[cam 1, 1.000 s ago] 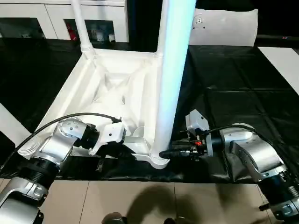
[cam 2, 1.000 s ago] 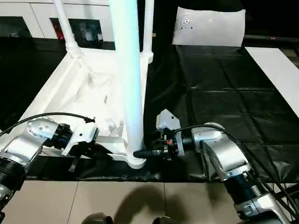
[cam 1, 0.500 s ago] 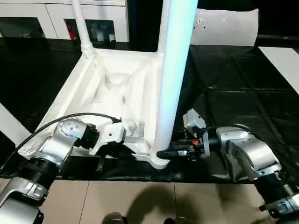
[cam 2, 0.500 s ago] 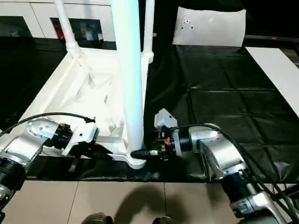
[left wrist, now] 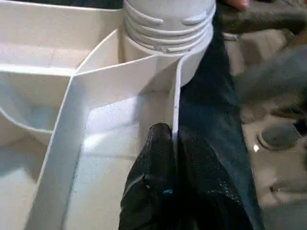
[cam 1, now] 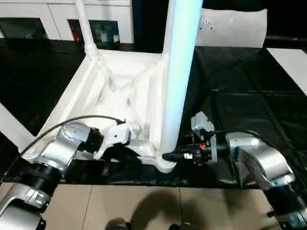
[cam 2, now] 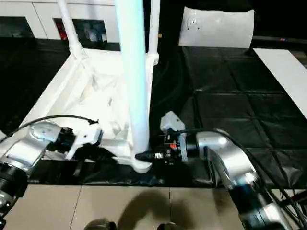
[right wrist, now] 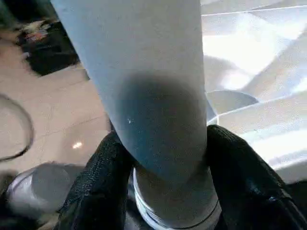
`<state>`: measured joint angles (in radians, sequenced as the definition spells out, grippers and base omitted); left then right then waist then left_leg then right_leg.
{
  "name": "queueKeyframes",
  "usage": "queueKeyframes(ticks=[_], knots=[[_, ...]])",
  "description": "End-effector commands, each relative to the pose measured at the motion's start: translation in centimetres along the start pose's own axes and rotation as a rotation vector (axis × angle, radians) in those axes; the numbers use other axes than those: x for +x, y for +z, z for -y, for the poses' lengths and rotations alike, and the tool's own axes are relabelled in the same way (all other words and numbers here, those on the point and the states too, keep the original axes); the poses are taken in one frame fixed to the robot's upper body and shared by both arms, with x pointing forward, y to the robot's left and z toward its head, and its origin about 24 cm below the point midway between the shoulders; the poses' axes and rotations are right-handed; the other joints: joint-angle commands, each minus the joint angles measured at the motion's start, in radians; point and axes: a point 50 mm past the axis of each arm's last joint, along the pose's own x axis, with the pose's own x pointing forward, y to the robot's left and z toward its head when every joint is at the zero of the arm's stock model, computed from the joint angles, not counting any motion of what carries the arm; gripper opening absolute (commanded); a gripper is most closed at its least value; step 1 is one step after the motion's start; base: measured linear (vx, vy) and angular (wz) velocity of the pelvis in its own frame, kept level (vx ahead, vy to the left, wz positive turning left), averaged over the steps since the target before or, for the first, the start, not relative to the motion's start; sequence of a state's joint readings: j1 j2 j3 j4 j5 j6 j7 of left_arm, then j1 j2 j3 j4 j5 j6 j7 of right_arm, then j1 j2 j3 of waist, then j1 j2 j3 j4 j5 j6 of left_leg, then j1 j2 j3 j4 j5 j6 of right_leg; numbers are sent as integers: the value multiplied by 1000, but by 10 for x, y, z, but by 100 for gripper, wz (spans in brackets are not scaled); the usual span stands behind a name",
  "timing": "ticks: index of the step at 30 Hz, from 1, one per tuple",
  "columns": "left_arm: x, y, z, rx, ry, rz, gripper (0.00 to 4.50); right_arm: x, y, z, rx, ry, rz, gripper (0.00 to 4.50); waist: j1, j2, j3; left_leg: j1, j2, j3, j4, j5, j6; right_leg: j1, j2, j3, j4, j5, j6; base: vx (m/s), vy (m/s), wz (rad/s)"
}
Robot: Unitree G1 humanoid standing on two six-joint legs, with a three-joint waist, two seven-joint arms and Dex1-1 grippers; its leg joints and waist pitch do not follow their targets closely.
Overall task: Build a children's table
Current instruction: Rotate leg to tighten
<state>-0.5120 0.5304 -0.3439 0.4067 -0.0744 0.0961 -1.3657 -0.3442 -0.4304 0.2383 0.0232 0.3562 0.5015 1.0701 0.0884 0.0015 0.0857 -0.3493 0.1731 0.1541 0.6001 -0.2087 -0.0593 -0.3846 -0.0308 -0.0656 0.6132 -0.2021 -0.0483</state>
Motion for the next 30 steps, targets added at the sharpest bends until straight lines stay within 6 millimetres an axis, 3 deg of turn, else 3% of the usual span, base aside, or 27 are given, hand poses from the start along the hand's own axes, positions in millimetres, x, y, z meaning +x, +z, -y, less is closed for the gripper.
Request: queueKeyframes(ticks=[1, 3, 5, 6, 9, 11, 12, 13, 15, 16, 18, 20, 24, 25, 26, 30], knots=[[12, 20, -11, -20, 124, 96, 0, 19, -4, -4, 70, -104, 27, 204, -8, -4, -53, 2, 60, -12, -76, -112, 30, 50, -120, 67, -83, -254, -178, 0, 0, 0], [18, 23, -15, -41, 173, 102, 0, 27, -4, -4, 96, -178, 49, 204, -15, -4, -49, 2, 56, -14, -79, -131, 16, 45, -120, 65, -93, -342, -147, 0, 0, 0], [23, 26, -18, -53, 200, 111, 0, 32, -4, -4, 108, -216, 60, 204, -27, -7, -49, -3, 51, -17, -80, -129, 13, 49, -120, 63, -98, -383, -125, 0, 0, 0], [28, 29, -20, -64, 230, 117, 0, 38, -3, -3, 126, -267, 70, 204, -35, -3, -48, -3, 54, -16, -82, -125, 13, 45, -115, 65, -97, -370, -123, 0, 0, 0], [43, 39, -28, -112, 345, 134, 0, 55, 1, 2, 197, -421, 104, 204, -45, -3, -47, 2, 50, -14, -81, -130, 12, 36, -114, 66, -102, -377, -127, 0, 0, 0], [46, 42, -31, -129, 383, 139, 0, 59, 2, 3, 218, -460, 108, 203, -48, -3, -49, 0, 50, -16, -82, -119, 11, 43, -115, 65, -99, -361, -125, 0, 0, 0], [52, 48, -42, -174, 510, 165, 0, 70, 5, 11, 261, -570, 113, 203, -50, -2, -51, -3, 51, -15, -80, -100, 16, 43, -113, 67, -95, -315, -132, 0, 0, 0], [53, 49, -42, -178, 520, 167, 0, 71, 5, 12, 265, -579, 112, 203, -54, 0, -52, -1, 48, -12, -79, -95, 15, 38, -111, 67, -94, -284, -148, 0, 0, 0], [56, 54, -47, -203, 593, 186, 0, 77, 7, 16, 283, -641, 116, 203, -52, -1, -52, -4, 48, -14, -79, -79, 19, 45, -113, 67, -91, -253, -154, 0, 0, 0], [62, 60, -50, -222, 643, 188, 0, 83, 12, 22, 291, -713, 140, 259, -52, -1, -53, -3, 49, -13, -79, -83, 20, 46, -115, 67, -93, -246, -157, 0, 0, 0], [63, 61, -49, -207, 643, 179, 0, 84, 14, 23, 285, -738, 154, 272, -53, -6, -58, -3, 50, -13, -78, -64, 27, 49, -115, 68, -88, -203, -163, 0, 0, 0], [63, 58, -48, -180, 623, 152, 0, 80, 18, 26, 291, -776, 204, 278, -53, -3, -57, -11, 50, -14, -80, -39, 41, 53, -117, 68, -82, -152, -162, 0, 0, 0], [58, 52, -46, -161, 597, 128, 0, 70, 22, 28, 250, -784, 247, 328, -56, -2, -64, -13, 47, -12, -75, 0, 73, 57, -114, 68, -73, -37, -174, 0, 0, 0], [54, 44, -44, -149, 574, 106, 0, 59, 23, 27, 188, -761, 266, 328, -55, 2, -66, -15, 47, -13, -74, 7, 78, 58, -113, 67, -70, -16, -179, 0, 0, 0], [50, 39, -43, -135, 557, 87, 0, 51, 24, 27, 152, -740, 271, 352, -52, 2, -65, -15, 49, -12, -73, 6, 87, 58, -113, 67, -70, 0, -177, 0, 0, 0], [45, 31, -40, -114, 519, 63, 0, 38, 26, 26, 90, -695, 287, 372, -52, 1, -64, -15, 50, -10, -73, -13, 95, 57, -113, 67, -72, -13, -182, 0, 0, 0]])
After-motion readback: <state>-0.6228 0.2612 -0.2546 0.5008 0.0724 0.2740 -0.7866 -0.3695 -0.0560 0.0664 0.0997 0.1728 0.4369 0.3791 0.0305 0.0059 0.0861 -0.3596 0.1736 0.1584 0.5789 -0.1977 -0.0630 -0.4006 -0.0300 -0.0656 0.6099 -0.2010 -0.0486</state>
